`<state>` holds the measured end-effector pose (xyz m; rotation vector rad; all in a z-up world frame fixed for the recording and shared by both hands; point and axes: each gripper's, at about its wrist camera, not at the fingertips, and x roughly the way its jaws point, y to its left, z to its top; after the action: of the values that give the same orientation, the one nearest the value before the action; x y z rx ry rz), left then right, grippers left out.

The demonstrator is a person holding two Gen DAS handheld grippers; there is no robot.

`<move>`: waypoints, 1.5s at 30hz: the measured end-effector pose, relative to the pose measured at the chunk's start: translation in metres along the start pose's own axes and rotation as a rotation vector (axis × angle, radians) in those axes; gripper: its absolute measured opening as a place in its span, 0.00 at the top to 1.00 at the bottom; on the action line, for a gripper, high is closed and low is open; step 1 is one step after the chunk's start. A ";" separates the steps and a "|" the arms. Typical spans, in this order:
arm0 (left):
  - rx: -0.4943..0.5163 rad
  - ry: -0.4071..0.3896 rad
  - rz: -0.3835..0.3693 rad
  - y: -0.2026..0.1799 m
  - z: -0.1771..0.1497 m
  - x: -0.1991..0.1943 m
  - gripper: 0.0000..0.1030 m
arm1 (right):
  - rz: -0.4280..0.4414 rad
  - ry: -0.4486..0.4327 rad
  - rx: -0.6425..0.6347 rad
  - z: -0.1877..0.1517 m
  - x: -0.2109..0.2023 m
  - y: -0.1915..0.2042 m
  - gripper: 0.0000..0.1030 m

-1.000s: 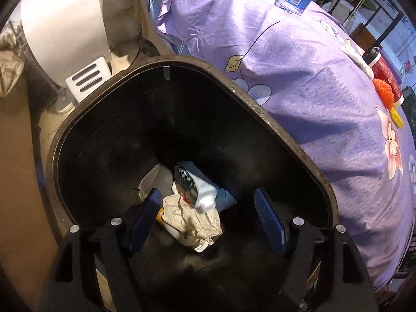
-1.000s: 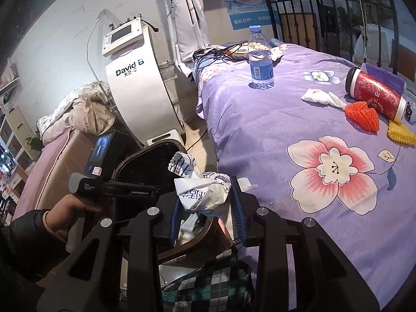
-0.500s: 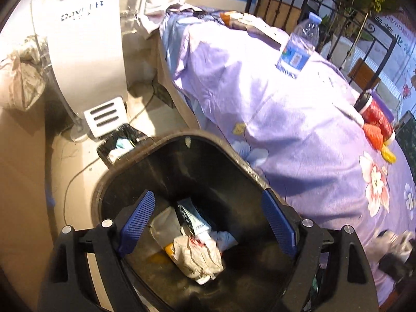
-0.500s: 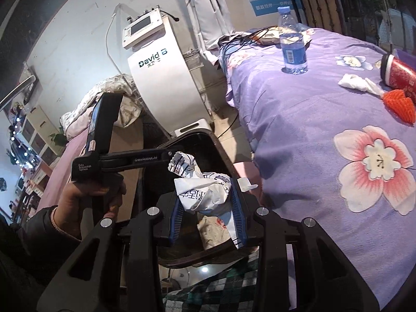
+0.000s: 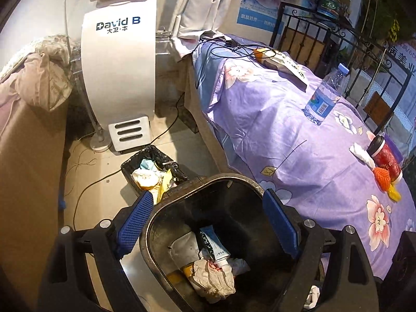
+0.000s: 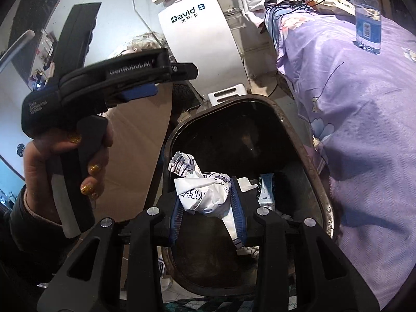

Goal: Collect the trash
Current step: 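Lift both tools from the bin and move them back over the bed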

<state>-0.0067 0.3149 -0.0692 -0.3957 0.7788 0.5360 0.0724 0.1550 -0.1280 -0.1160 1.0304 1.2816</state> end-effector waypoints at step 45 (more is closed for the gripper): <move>0.187 0.112 -0.251 -0.100 -0.032 0.022 0.16 | -0.190 -0.216 0.116 -0.028 -0.092 -0.036 0.18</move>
<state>0.0474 0.2257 -0.0923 -0.3456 0.8648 0.2051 0.0928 0.0595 -0.0979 0.0129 0.8826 1.0351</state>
